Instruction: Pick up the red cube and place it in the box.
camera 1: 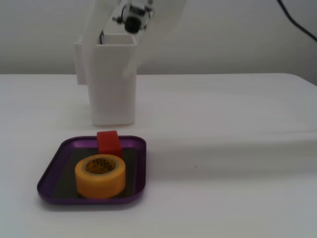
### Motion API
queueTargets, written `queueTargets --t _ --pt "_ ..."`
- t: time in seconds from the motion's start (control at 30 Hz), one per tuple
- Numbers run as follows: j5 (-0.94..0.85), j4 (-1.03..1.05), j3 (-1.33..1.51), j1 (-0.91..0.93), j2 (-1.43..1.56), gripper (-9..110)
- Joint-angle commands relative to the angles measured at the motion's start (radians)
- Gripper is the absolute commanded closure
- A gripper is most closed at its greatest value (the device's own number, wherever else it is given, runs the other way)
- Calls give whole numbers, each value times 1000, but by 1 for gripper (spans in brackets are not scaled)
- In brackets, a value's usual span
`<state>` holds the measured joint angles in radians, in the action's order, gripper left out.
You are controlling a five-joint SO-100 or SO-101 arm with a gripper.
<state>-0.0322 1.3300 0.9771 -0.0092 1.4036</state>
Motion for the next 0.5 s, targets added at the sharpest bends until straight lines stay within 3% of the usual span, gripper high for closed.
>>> queueTargets --t 0.0,0.27,0.47 --pt "-6 77 -54 -8 210 87" --pt "8 206 97 -9 545 87" --pt "6 192 380 2 807 87"
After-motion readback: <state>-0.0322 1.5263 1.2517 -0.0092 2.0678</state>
